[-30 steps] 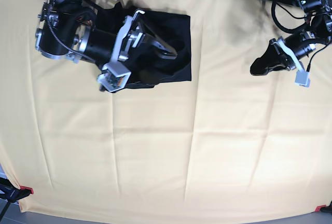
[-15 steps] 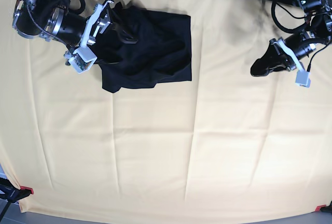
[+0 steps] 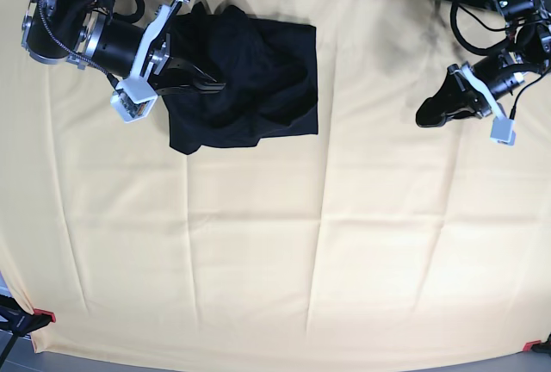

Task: Fold the T-shirt properly
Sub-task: 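Press the folded end down onto the stack with the right gripper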

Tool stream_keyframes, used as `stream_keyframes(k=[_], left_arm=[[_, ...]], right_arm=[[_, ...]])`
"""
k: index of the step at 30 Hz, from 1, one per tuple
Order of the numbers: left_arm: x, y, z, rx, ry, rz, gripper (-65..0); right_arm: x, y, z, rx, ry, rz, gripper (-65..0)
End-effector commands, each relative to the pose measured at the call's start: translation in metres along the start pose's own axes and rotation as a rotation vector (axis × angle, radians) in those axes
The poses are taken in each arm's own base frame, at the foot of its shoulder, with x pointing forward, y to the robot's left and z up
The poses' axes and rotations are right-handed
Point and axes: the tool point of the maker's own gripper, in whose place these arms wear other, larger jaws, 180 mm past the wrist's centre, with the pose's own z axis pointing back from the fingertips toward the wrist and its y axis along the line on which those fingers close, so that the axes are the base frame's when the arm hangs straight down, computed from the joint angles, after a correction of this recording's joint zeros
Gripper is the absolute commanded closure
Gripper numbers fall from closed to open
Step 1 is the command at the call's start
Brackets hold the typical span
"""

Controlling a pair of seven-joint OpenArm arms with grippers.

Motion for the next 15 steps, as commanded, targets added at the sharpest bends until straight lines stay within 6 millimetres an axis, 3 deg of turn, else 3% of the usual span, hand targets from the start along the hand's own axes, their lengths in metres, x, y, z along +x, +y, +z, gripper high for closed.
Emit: stream_keyframes(k=[1,7,11,15], left_arm=[[0.013,-0.004,0.003,-0.014,-0.033,-0.031,-3.0],[0.015,-0.004,0.003,-0.015,-0.042,-0.03,-3.0],[0.015,-0.004,0.003,-0.016,-0.042,-0.03,-3.1],[0.015,-0.004,0.003,-0.016,-0.042,-0.03,-3.0]], right_arm=[[0.01,0.01,0.003,0.04,-0.052,0.004,0.0],[0.001,0.048,0.004,0.199,-0.073,-0.098,0.0],[-0.01,0.077,-0.01,0.304,-0.027,-0.116,0.0],[-0.024,0.093,-0.031,0.321,0.042,-0.073,0.0]])
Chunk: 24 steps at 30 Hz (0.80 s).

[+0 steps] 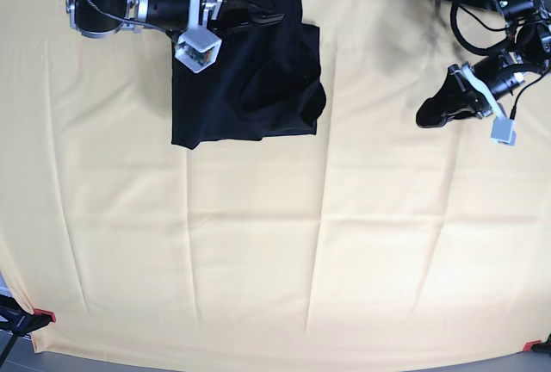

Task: Fold the T-shirt properly
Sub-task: 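Press the folded end down onto the stack with the right gripper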

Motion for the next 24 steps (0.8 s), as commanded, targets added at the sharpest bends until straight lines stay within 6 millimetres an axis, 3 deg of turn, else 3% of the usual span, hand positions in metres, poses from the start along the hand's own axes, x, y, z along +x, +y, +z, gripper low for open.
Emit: stream_keyframes(k=[1,2,6,7,11,19,24], left_arm=[[0.014,-0.004,0.003,-0.016,-0.038,-0.03,-3.1],[0.014,-0.005,0.003,-0.016,-0.039,-0.03,-3.0],[0.014,-0.004,0.003,-0.015,-0.037,-0.03,-3.1],[0.014,-0.004,0.003,-0.015,-0.036,-0.03,-3.0],[0.013,-0.004,0.003,-0.012,-0.034,-0.031,-3.1],[0.013,-0.004,0.003,-0.013,-0.034,-0.031,-3.0],[0.013,-0.004,0.003,-0.013,-0.034,-0.031,-3.0]], right_arm=[[0.014,0.008,-0.003,0.025,-0.064,0.027,0.0],[0.016,0.009,-0.008,0.017,-0.071,0.042,-3.9],[0.03,0.005,-0.021,0.002,-0.074,0.153,-36.1],[0.035,0.003,-0.022,0.003,-0.078,0.176,-40.0],[0.053,-0.007,-0.021,-0.022,-0.092,0.253,-40.6],[0.07,-0.06,-0.013,-0.298,-0.048,0.443,-40.5],[0.067,-0.08,-0.012,-0.369,-0.031,0.461,-40.5]])
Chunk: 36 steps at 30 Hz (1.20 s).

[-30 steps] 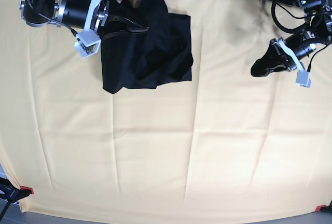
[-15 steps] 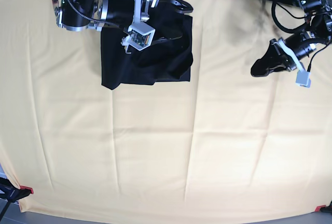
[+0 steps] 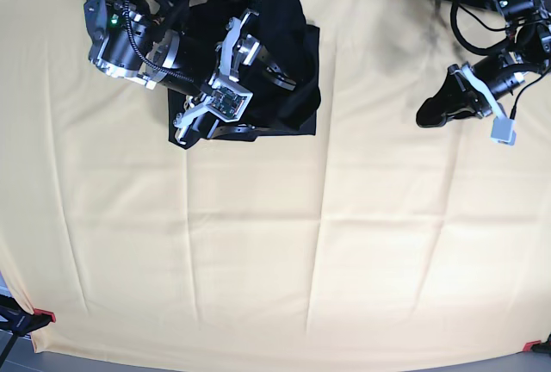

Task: Fold the T-shirt properly
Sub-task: 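Press the folded end down onto the stack with the right gripper, then regrasp the folded bundle edge with the right gripper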

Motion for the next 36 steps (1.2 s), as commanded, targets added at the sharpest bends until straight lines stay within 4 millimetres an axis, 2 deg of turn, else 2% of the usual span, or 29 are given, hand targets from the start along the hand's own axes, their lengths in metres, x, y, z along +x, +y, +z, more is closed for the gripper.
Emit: stream_keyframes(k=[1,6,8,10,13,18,24,27,32,33,36], left_arm=[[0.014,-0.004,0.003,-0.013,-0.035,-0.031,-3.0],[0.013,-0.004,0.003,-0.013,-0.035,-0.031,-3.0],[0.013,-0.004,0.003,-0.013,-0.035,-0.031,-3.1],[0.013,-0.004,0.003,-0.013,-0.035,-0.031,-3.1],[0.014,-0.004,0.003,-0.013,-0.035,-0.031,-3.1],[0.013,-0.004,0.003,-0.013,-0.035,-0.031,-3.0],[0.013,-0.004,0.003,-0.013,-0.035,-0.031,-3.1],[0.013,-0.004,0.003,-0.013,-0.034,-0.031,-3.1],[0.013,-0.004,0.003,-0.013,-0.035,-0.031,-3.0],[0.013,-0.004,0.003,-0.013,-0.035,-0.031,-3.0],[0.014,-0.004,0.003,-0.013,-0.035,-0.031,-3.0]], right_arm=[[0.006,-0.003,0.0,-0.001,-0.03,0.004,-40.5],[-0.007,-0.018,-0.015,0.004,-0.015,-0.037,-40.1],[-0.011,-0.028,-0.021,0.0,-0.009,-0.046,-35.7],[-0.01,-0.034,-0.024,-0.001,-0.01,-0.05,-23.5],[-0.002,-0.031,-0.024,0.025,-0.049,-0.072,-0.1],[0.021,-0.026,-0.027,0.044,-0.163,-0.105,0.0],[0.046,-0.017,-0.046,0.043,-0.223,-0.104,0.0],[0.046,-0.015,-0.065,0.064,-0.193,-0.074,0.0],[0.03,-0.015,-0.097,0.115,-0.122,-0.06,-0.9],[0.029,-0.019,-0.102,0.112,-0.121,-0.065,-7.3],[0.039,-0.029,-0.106,0.099,-0.127,-0.042,-32.5]])
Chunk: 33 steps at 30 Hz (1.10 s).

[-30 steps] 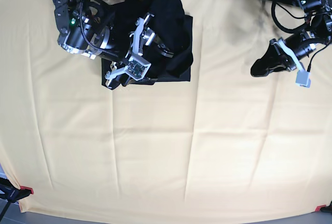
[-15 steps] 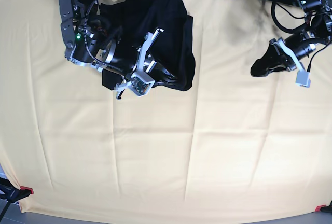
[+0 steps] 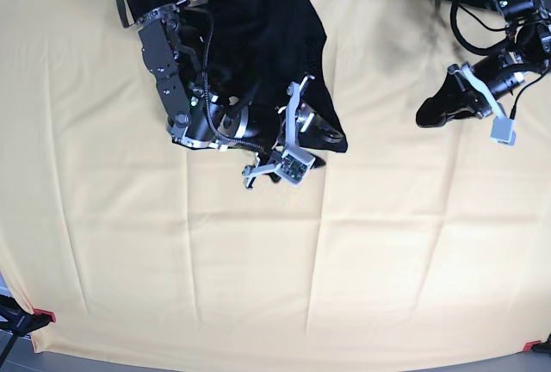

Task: Fold the T-shirt properly
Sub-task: 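Regrasp the folded bundle edge with the right gripper, then flatten the folded bundle with the right gripper and move the left gripper over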

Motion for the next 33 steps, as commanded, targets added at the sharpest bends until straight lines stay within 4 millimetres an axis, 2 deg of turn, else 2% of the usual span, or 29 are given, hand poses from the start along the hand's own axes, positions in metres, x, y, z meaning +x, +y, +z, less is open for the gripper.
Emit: stream_keyframes(k=[1,4,7,10,17,21,25,33], left_arm=[[0.014,-0.004,0.003,-0.013,-0.036,-0.031,-3.1],[0.013,-0.004,0.003,-0.013,-0.035,-0.032,-3.0],[0.014,-0.004,0.003,-0.013,-0.035,-0.031,-3.0],[0.014,-0.004,0.003,-0.013,-0.035,-0.032,-3.0],[0.014,-0.004,0.003,-0.013,-0.035,-0.032,-3.1],[0.014,-0.004,0.003,-0.013,-0.035,-0.032,-3.0],[0.014,-0.004,0.003,-0.014,-0.036,-0.032,-3.0],[0.014,-0.004,0.003,-0.016,-0.038,-0.031,-3.0]], right_arm=[[0.034,-0.002,0.004,0.008,-0.105,0.021,-36.1],[0.058,0.004,0.015,0.048,-0.126,0.035,-36.2],[0.068,0.021,0.029,0.09,-0.096,0.075,-36.2],[0.063,0.046,0.041,0.175,-0.084,0.075,-36.2],[0.024,0.097,0.056,0.36,0.014,-0.055,-36.2],[0.014,0.125,0.071,0.46,0.037,-0.097,-36.2],[-0.006,0.127,0.074,0.446,0.101,-0.113,-36.2],[-0.042,0.097,0.08,0.296,0.218,-0.05,-35.7]])
